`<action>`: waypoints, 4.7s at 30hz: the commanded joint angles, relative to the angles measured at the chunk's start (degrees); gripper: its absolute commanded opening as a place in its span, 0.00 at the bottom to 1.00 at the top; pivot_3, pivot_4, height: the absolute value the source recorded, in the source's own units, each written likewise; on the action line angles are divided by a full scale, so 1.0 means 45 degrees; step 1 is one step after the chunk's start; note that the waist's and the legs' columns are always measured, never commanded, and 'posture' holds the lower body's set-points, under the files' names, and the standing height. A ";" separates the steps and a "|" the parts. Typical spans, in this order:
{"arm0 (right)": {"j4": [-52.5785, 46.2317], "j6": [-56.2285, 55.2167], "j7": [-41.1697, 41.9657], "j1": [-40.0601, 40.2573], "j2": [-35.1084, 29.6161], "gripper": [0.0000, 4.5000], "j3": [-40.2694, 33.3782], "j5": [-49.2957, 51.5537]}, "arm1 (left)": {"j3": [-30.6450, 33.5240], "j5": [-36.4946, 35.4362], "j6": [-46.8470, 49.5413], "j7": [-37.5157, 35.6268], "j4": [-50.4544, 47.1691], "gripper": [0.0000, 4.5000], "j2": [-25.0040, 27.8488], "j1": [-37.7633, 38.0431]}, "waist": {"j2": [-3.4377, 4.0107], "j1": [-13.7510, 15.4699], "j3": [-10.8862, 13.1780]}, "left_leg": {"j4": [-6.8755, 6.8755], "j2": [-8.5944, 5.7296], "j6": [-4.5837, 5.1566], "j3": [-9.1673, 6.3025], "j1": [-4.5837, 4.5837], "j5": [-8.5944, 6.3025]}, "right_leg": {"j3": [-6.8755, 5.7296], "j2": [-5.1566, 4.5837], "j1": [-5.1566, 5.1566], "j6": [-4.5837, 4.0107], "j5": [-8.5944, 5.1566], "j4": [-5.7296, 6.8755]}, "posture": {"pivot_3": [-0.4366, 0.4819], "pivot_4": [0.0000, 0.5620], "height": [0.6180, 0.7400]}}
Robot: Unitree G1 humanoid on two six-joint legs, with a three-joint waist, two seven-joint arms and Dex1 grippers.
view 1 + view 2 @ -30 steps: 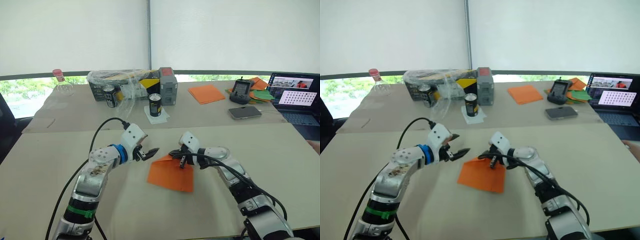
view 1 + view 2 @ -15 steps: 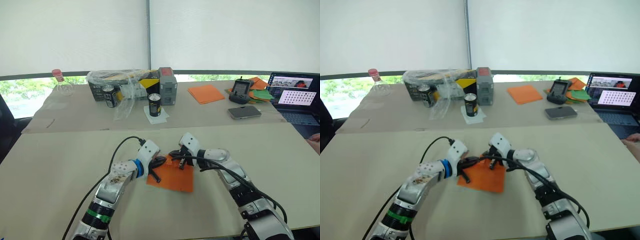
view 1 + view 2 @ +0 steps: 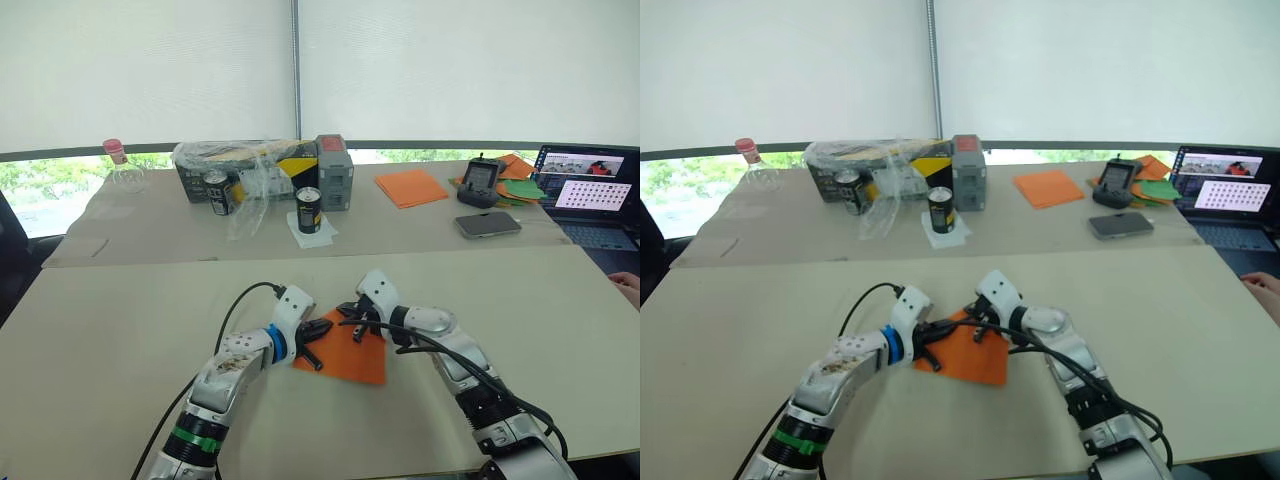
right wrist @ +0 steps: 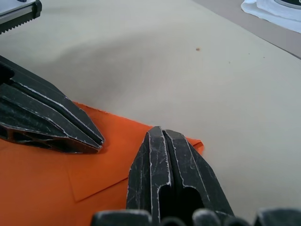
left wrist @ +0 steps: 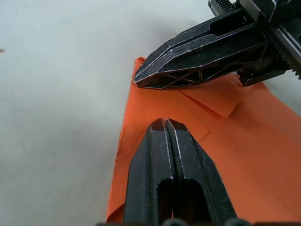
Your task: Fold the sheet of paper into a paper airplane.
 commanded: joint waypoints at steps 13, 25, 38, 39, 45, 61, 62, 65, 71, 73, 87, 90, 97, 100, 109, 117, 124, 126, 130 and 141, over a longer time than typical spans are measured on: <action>0.0687 0.0986 -0.0738 -0.0558 -0.0259 0.00 -0.0177 -0.0566 | -0.0346 -0.0060 -0.0007 0.0330 -0.0093 0.01 0.0138 0.0100 | 0.0001 0.0034 0.0000 | 0.0001 -0.0008 -0.0001 0.0000 0.0010 0.0001 | 0.0000 -0.0006 0.0016 0.0000 0.0000 -0.0003 | 0.48 0.27 1.00; 0.1086 -0.0026 -0.0257 -0.1015 0.0004 0.00 -0.1157 0.0582 | -0.0316 -0.0064 -0.0053 0.0360 -0.0057 0.01 0.0153 0.0049 | 0.0000 0.0020 0.0000 | 0.0000 -0.0007 0.0000 0.0001 0.0007 0.0001 | 0.0001 -0.0005 0.0014 0.0000 0.0000 -0.0004 | 0.48 0.27 1.00; 0.0426 -0.0929 0.0538 -0.0218 -0.0451 0.00 -0.0518 0.0289 | -0.0289 -0.0064 -0.0270 0.0164 0.0472 0.01 0.0143 -0.0446 | 0.0001 0.0004 0.0001 | -0.0003 -0.0003 0.0001 0.0002 -0.0007 0.0000 | 0.0000 -0.0002 -0.0002 0.0000 0.0000 -0.0008 | 0.48 0.27 1.00; 0.0419 -0.0993 0.0586 -0.0184 -0.0405 0.00 -0.0398 0.0232 | -0.0240 -0.0085 -0.0266 0.0128 0.0558 0.01 0.0171 -0.0533 | 0.0001 0.0002 0.0001 | -0.0002 -0.0003 0.0000 0.0002 -0.0008 0.0000 | 0.0001 -0.0001 -0.0003 0.0000 0.0000 -0.0006 | 0.48 0.27 1.00; 0.0301 -0.0894 0.0803 -0.0093 -0.0180 0.00 0.0294 -0.0018 | 0.0358 -0.0261 -0.0309 -0.0240 0.1280 0.01 0.0823 -0.0855 | 0.0001 -0.0076 0.0000 | -0.0008 0.0007 -0.0005 0.0002 -0.0002 0.0003 | 0.0001 0.0008 -0.0005 0.0000 0.0000 -0.0003 | 0.48 0.27 1.00; 0.0533 -0.0982 0.1240 -0.0038 -0.0438 0.00 0.0817 -0.0427 | 0.1910 -0.0503 -0.0184 -0.0863 0.0358 0.01 0.4074 0.1570 | 0.0013 -0.0365 -0.0007 | -0.0064 0.0040 -0.0009 0.0003 0.0093 -0.0002 | 0.0009 0.0004 0.0043 -0.0001 0.0000 -0.0009 | 0.48 0.27 1.00; 0.0513 -0.0923 0.1249 0.0006 -0.0413 0.00 0.0773 -0.0353 | 0.2143 -0.0710 -0.0177 -0.0935 0.0300 0.01 0.4158 0.1553 | 0.0013 -0.0391 -0.0007 | -0.0068 0.0046 -0.0010 0.0003 0.0103 -0.0002 | 0.0009 0.0004 0.0049 -0.0003 0.0000 -0.0008 | 0.48 0.27 1.00; 0.0438 -0.0867 0.1260 0.0080 -0.0405 0.00 0.0753 -0.0316 | 0.2846 -0.2009 -0.0316 -0.1252 -0.0195 0.01 0.3554 0.1015 | 0.0014 -0.0360 -0.0006 | -0.0080 0.0057 -0.0014 0.0003 0.0115 -0.0001 | 0.0006 0.0008 0.0047 -0.0010 0.0004 -0.0003 | 0.48 0.27 1.00; 0.0185 -0.0629 0.1156 0.0220 -0.0310 0.00 0.0708 -0.0316 | 0.2026 -0.2795 -0.0172 -0.1503 -0.0435 0.01 0.2060 -0.0551 | 0.0006 -0.0090 -0.0004 | -0.0029 0.0021 -0.0007 0.0003 0.0061 -0.0004 | -0.0002 0.0000 0.0033 -0.0010 0.0006 -0.0016 | 0.48 0.27 1.00; -0.0024 -0.0378 0.0961 0.0305 -0.0266 0.00 0.0605 -0.0305 | 0.1203 -0.2369 -0.0146 -0.1598 -0.0100 0.01 0.1877 -0.0890 | 0.0006 -0.0065 -0.0004 | -0.0031 0.0017 -0.0008 0.0005 0.0052 -0.0004 | 0.0000 0.0000 0.0023 -0.0010 0.0006 -0.0012 | 0.48 0.27 1.00; -0.3151 0.2008 0.0045 0.1547 -0.1190 0.00 -0.1133 0.0611 | -0.1331 -0.0823 -0.0678 -0.2324 0.2455 0.01 0.1537 -0.2039 | 0.0007 0.0097 -0.0003 | -0.0015 -0.0004 0.0001 0.0000 -0.0001 -0.0002 | -0.0004 -0.0007 0.0000 -0.0010 0.0006 -0.0019 | 0.48 0.27 1.00; -0.4065 0.2659 -0.0098 0.1754 -0.1294 0.00 -0.1583 0.0992 | -0.1472 -0.0659 -0.0776 -0.2320 0.2623 0.01 0.1348 -0.2077 | 0.0007 0.0093 -0.0003 | -0.0017 0.0001 0.0001 0.0000 -0.0004 -0.0002 | -0.0004 -0.0004 -0.0005 -0.0010 0.0006 -0.0018 | 0.48 0.27 1.00; -0.5643 0.3877 -0.0889 0.2636 -0.1457 0.00 -0.2373 0.1453 | -0.1438 -0.0243 -0.1439 -0.1938 0.3838 0.01 0.0318 -0.2977 | 0.0003 0.0215 -0.0001 | -0.0003 -0.0008 0.0007 0.0001 -0.0012 -0.0003 | -0.0005 -0.0005 0.0002 -0.0009 0.0006 -0.0022 | 0.48 0.27 1.00; -0.6353 0.4721 -0.1254 0.3028 -0.1397 0.00 -0.3252 0.2118 | -0.1516 -0.0055 -0.1663 -0.2113 0.4169 0.01 0.0319 -0.3041 | 0.0003 0.0212 0.0000 | -0.0005 -0.0004 0.0006 0.0002 -0.0018 -0.0002 | -0.0003 -0.0002 -0.0007 -0.0010 0.0006 -0.0018 | 0.48 0.27 1.00; -0.6989 0.5043 -0.1158 0.4381 -0.3089 0.00 -0.3370 0.2089 | -0.1041 -0.0214 -0.1750 -0.2167 0.4264 0.01 0.0578 -0.2720 | 0.0002 0.0119 0.0000 | -0.0008 0.0005 0.0009 0.0007 -0.0011 -0.0004 | 0.0001 0.0003 -0.0001 -0.0009 0.0005 -0.0018 | 0.48 0.27 1.00; -0.6098 0.3370 -0.1424 0.3395 -0.2671 0.00 -0.2661 0.1795 | 0.0295 -0.1280 -0.1177 -0.1866 0.3802 0.01 -0.0108 -0.2823 | -0.0001 0.0009 0.0005 | -0.0004 0.0007 0.0007 0.0009 -0.0023 0.0000 | 0.0001 0.0008 -0.0013 -0.0009 0.0005 -0.0013 | 0.48 0.27 1.00; -0.5527 0.4179 -0.1788 0.2693 -0.1975 0.00 -0.1744 0.1686 | 0.0915 -0.1925 -0.1428 -0.1704 0.3717 0.01 -0.0873 -0.3012 | -0.0001 0.0066 0.0005 | -0.0004 0.0002 0.0008 0.0004 -0.0045 -0.0001 | -0.0007 -0.0001 -0.0025 -0.0009 0.0005 -0.0024 | 0.48 0.27 1.00; -0.5292 0.4374 -0.2051 0.2710 -0.2028 0.00 -0.1682 0.1462 | 0.0894 -0.2071 -0.1496 -0.1883 0.3644 0.01 -0.1118 -0.3086 | -0.0001 0.0114 0.0005 | -0.0001 -0.0004 0.0009 0.0005 -0.0047 -0.0001 | -0.0006 -0.0005 -0.0024 -0.0009 0.0006 -0.0026 | 0.48 0.27 1.00; -0.5259 0.4355 -0.2099 0.2766 -0.2315 0.00 -0.1896 0.1508 | 0.0486 -0.1850 -0.1600 -0.2098 0.3769 0.01 -0.1172 -0.3100 | 0.0000 0.0148 0.0006 | 0.0004 -0.0016 0.0011 0.0006 -0.0048 -0.0002 | -0.0004 -0.0013 -0.0022 -0.0008 0.0006 -0.0028 | 0.48 0.27 1.00; -0.5502 0.4347 -0.1632 0.3221 -0.3075 0.00 -0.2118 0.1782 | -0.0747 -0.0546 -0.2040 -0.2101 0.4624 0.01 -0.0515 -0.2751 | 0.0000 0.0144 0.0006 | 0.0001 -0.0008 0.0011 0.0006 -0.0041 -0.0002 | -0.0005 -0.0001 -0.0019 -0.0008 0.0006 -0.0024 | 0.48 0.27 1.00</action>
